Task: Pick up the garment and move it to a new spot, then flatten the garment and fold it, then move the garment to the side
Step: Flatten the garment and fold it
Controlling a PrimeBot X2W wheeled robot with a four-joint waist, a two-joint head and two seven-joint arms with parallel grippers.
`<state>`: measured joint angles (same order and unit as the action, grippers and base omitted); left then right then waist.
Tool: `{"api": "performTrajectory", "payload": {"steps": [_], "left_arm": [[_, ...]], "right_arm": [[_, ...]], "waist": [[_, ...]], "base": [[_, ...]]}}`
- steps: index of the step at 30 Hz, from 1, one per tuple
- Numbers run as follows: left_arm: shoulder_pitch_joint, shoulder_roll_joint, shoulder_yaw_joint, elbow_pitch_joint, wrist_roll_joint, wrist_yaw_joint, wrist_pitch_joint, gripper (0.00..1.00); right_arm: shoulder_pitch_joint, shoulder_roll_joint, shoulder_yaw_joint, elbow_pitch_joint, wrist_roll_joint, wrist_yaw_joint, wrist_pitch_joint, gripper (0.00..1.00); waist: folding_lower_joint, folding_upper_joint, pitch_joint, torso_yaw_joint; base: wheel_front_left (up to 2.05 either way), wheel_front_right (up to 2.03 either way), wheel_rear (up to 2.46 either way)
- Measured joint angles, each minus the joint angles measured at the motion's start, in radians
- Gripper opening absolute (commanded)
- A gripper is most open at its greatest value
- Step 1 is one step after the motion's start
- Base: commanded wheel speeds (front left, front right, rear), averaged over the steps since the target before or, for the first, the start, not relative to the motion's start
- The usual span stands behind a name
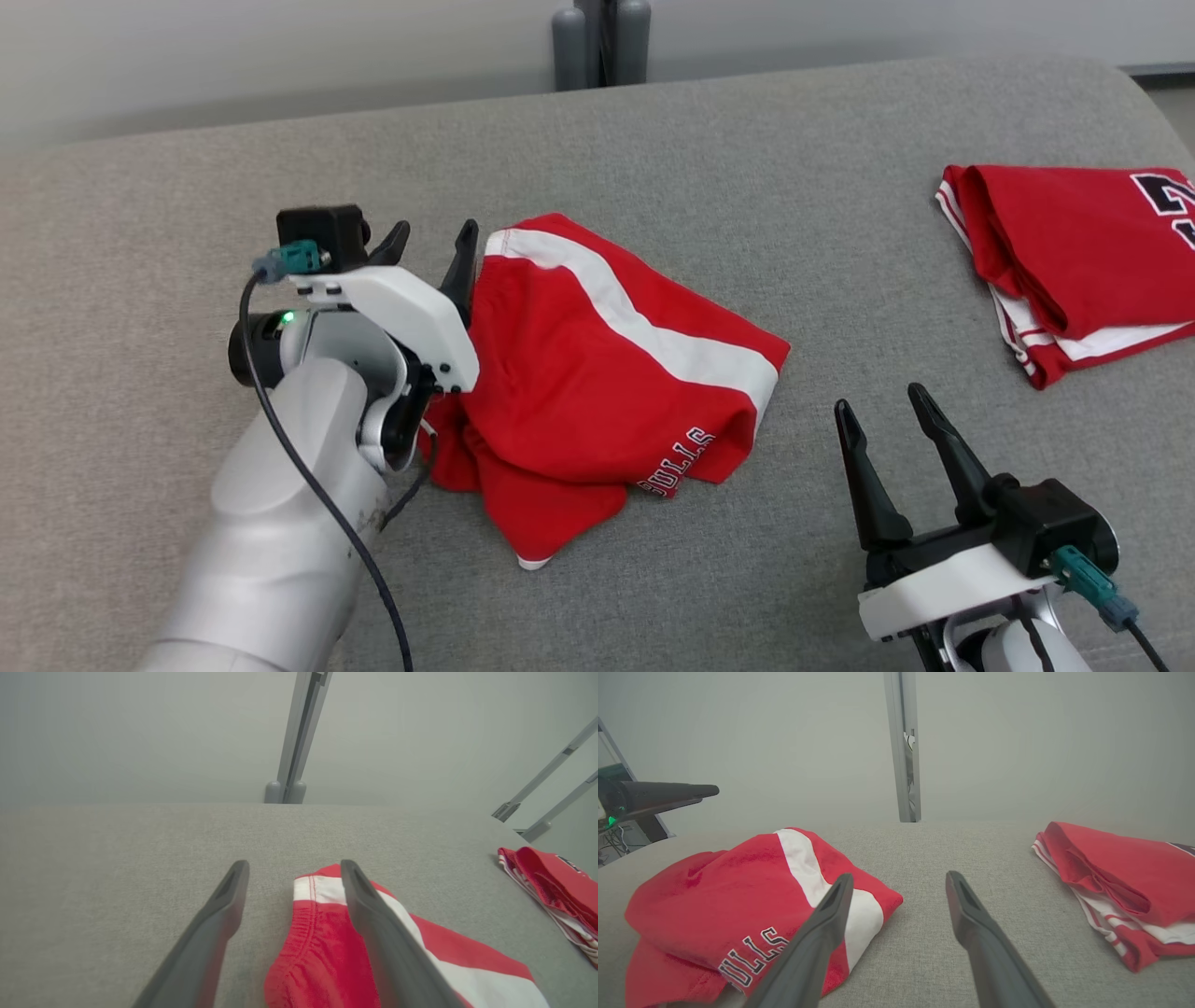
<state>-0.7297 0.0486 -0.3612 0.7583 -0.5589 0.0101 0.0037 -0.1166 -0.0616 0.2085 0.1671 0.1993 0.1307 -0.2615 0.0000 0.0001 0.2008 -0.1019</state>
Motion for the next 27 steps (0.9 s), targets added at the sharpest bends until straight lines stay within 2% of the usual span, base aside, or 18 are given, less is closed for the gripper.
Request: {"api": "performTrajectory", "payload": {"steps": [8, 17, 21, 22, 23, 24, 25, 27], "left_arm": [[-0.165, 0.0, -0.071, 0.171, -0.122, 0.016, 0.15, 1.0], [-0.252, 0.0, -0.125, 0.314, -0.146, 0.028, 0.202, 1.0], [-0.265, 0.0, -0.144, 0.356, -0.153, 0.022, 0.225, 1.0], [-0.265, 0.0, -0.146, 0.362, -0.161, 0.014, 0.229, 0.97], [-0.266, 0.0, -0.15, 0.366, -0.166, 0.006, 0.23, 0.58], [-0.268, 0.0, -0.153, 0.37, -0.172, -0.002, 0.23, 0.24], [-0.269, 0.0, -0.156, 0.372, -0.177, -0.01, 0.23, 0.0], [-0.272, 0.0, -0.165, 0.375, -0.185, -0.02, 0.224, 0.0]], "right_arm": [[-0.042, -0.002, 0.008, -0.005, -0.001, 0.0, 0.0, 1.0], [-0.063, 0.001, 0.022, -0.005, 0.0, 0.0, 0.0, 1.0], [-0.069, 0.002, 0.022, -0.004, 0.0, 0.0, 0.0, 1.0], [-0.071, 0.002, 0.021, -0.005, 0.0, 0.0, 0.0, 1.0], [-0.073, 0.003, 0.021, -0.005, 0.0, 0.0, 0.0, 1.0], [-0.075, 0.004, 0.021, -0.005, 0.0, 0.0, 0.0, 1.0], [-0.075, 0.004, 0.021, -0.005, 0.001, 0.0, 0.0, 1.0], [-0.075, 0.005, 0.019, -0.005, 0.001, 0.0, 0.0, 1.0]], "waist": [[0.0, 0.0, 0.084, -0.057], [0.0, 0.0, 0.122, -0.094], [0.0, 0.0, 0.129, -0.101], [0.0, 0.0, 0.13, -0.102], [0.0, 0.0, 0.13, -0.103], [0.0, 0.0, 0.13, -0.104], [0.0, 0.0, 0.13, -0.104], [0.0, 0.0, 0.128, -0.104]], "base": [[0.0, 0.0, 0.0], [0.0, 0.0, 0.0], [0.0, 0.0, 0.0], [0.0, 0.0, 0.0], [0.0, 0.0, 0.0], [0.0, 0.0, 0.0], [0.0, 0.0, 0.0], [0.0, 0.0, 0.0]]}}
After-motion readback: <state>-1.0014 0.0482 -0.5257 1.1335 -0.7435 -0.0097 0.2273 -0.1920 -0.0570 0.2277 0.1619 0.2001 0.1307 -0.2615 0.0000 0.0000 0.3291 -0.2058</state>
